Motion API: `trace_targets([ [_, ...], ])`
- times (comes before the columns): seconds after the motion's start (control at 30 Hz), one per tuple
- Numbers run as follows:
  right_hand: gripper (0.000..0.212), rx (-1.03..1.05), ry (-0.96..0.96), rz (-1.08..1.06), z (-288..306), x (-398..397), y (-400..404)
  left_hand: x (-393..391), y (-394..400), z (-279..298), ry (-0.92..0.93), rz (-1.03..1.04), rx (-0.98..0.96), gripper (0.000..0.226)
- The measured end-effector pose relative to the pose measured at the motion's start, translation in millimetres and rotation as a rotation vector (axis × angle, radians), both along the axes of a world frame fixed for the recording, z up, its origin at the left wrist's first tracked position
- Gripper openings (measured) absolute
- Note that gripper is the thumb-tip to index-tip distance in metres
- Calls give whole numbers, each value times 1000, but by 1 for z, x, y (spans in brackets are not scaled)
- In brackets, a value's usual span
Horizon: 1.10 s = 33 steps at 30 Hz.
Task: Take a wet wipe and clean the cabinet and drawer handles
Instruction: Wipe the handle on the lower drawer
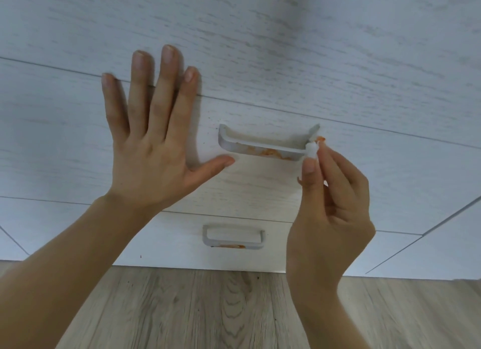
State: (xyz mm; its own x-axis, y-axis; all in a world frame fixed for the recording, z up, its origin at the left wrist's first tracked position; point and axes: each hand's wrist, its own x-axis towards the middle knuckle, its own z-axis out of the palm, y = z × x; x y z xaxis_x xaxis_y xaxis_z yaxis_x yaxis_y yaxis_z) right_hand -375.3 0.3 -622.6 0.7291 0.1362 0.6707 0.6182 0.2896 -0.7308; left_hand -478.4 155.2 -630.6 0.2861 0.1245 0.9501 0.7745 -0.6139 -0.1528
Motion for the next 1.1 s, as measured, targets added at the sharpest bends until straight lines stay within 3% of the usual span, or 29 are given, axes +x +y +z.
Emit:
trace_targets([
  [0.6,11,-41,-152,-53,-1,-2,2,3,3,-3,-30,31,41,99],
  [0.73,9,32,-55,-18,-1,-9,9,2,4,-2,-20,10,36,98],
  [1.1,10,-16,-141,-79,0,-4,7,3,5,-3,-32,-14,35,97],
])
